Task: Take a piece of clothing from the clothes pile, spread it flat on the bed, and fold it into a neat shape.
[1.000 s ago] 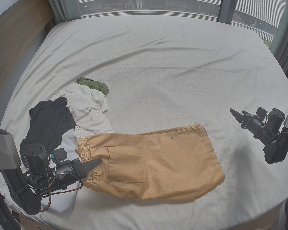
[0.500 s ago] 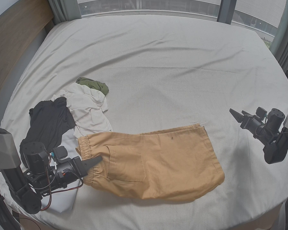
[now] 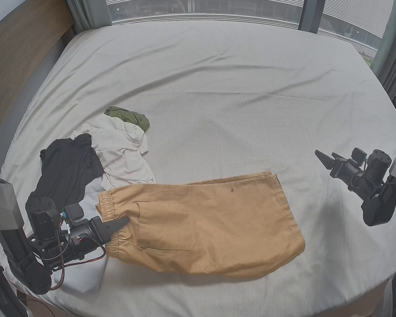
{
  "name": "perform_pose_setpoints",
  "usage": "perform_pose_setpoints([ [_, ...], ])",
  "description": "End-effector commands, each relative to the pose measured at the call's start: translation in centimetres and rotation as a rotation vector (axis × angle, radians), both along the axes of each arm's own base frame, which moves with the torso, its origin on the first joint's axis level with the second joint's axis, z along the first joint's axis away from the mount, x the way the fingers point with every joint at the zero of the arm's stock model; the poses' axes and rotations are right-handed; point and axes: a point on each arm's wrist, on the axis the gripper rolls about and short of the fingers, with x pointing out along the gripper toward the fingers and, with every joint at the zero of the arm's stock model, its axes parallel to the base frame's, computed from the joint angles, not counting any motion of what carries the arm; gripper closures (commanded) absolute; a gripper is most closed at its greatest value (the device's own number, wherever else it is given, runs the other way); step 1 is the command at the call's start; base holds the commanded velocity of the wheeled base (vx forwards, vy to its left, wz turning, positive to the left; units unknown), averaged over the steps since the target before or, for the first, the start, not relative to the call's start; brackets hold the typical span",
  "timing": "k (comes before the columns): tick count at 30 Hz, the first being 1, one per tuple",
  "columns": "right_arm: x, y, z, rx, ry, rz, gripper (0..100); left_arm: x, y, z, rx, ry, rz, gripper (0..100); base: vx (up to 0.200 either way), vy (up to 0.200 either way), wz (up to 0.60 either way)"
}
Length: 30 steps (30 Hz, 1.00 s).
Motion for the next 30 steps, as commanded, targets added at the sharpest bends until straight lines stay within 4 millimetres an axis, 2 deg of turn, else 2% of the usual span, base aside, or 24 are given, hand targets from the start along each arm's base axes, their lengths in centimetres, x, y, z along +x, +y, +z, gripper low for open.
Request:
perform_pose_setpoints([
  [1,0.0,0.1,0.0,0.000,0.000,0.003,0,0.0,0.2,0.1,-0.002,-0.002,0.004,100,0.000,0.000,0.00],
  [10,-0.2,0.1,0.5,-0.002,-0.012,0.003,0,0.1,0.1,0.1,-0.004,-0.008,-0.002,100,0.000,0.000,0.00],
  [16,-0.1,0.8,0.1,-0.001,-0.001,0.007,0,-0.2,-0.8,1.5,-0.022,-0.067,-0.045,100,0.000,0.000,0.00],
  [25,0.0,0.5,0.2,-0.001,-0.004,-0.002,0,0.4,-4.4,2.5,-0.049,-0.133,-0.165,100,0.000,0.000,0.00],
  [26,-0.1,0.5,0.2,-0.001,-0.006,0.000,0,0.7,-6.5,3.0,-0.068,-0.169,-0.232,100,0.000,0.000,0.00],
  [30,0.0,0.7,0.2,-0.001,-0.004,0.003,0,1.0,-7.4,3.1,-0.076,-0.181,-0.261,100,0.000,0.000,0.00],
])
